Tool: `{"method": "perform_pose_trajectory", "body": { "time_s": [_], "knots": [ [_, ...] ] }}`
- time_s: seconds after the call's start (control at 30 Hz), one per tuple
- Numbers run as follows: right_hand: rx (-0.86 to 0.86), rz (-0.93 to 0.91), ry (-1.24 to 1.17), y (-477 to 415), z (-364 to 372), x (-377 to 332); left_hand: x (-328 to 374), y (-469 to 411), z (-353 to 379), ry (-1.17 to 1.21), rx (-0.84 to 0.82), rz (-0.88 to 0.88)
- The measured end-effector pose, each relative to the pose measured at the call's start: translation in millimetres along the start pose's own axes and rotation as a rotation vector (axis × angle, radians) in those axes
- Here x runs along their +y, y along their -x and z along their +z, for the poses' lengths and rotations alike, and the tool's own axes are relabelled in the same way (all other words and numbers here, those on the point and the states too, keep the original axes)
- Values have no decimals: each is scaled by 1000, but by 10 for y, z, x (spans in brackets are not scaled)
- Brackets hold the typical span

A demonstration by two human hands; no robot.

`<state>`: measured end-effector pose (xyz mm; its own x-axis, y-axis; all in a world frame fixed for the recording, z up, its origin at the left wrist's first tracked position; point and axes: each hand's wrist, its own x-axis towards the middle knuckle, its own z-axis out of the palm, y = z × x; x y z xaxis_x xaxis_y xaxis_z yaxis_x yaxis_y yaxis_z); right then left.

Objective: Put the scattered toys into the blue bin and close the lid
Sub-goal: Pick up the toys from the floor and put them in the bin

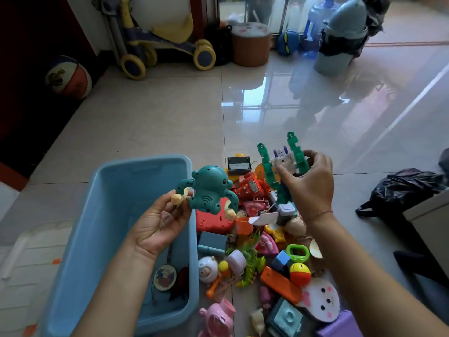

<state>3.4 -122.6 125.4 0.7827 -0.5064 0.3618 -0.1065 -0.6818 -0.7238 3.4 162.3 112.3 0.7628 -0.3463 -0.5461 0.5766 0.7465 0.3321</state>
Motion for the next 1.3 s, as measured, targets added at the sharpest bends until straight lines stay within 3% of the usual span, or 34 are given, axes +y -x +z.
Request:
{"method": "perform_pose_trajectory", "body": {
  "time_s": [0.13, 0.27, 0.37, 0.43, 0.57, 0.63, 0.73, 0.93, 1.0, 1.1, 1.2, 1.3],
  "knots": [
    [-14, -200, 275, -65, -57, 62, -189, -58, 26, 8, 9, -39],
    [-191, -126, 339, -98, -84, 70, -328, -95, 15, 3, 34, -50],
    [-397, 29, 431, -106, -117, 65, -354, -93, -17, 11, 43, -51],
    [-526, 215, 275, -117, -149, 105, -357, -79, -29, 26, 41, -51],
    [-845, 940, -427, -144, -242, 197, -362, -66, -37, 33, 34, -50],
    [-902, 1140, -599, -128, -234, 234, -364, -56, -39, 31, 34, -54],
    [-860, 1259, -770, -80, -189, 272, -367, -43, -50, 30, 32, -54],
    [-793, 1275, -901, -25, -181, 175, -367, -45, -60, 53, 25, -54],
    [-780, 1132, -786, -10, -177, 100, -363, -44, -71, 53, 22, -58],
    [-573, 558, -288, 31, -131, 21, -356, -40, -82, 49, 19, -59],
    [-335, -30, 22, 40, -172, -212, -348, -46, -106, 62, 29, -57],
    [-287, -351, 224, 6, -171, -367, -345, -40, -114, 67, 30, -59]
  ]
}}
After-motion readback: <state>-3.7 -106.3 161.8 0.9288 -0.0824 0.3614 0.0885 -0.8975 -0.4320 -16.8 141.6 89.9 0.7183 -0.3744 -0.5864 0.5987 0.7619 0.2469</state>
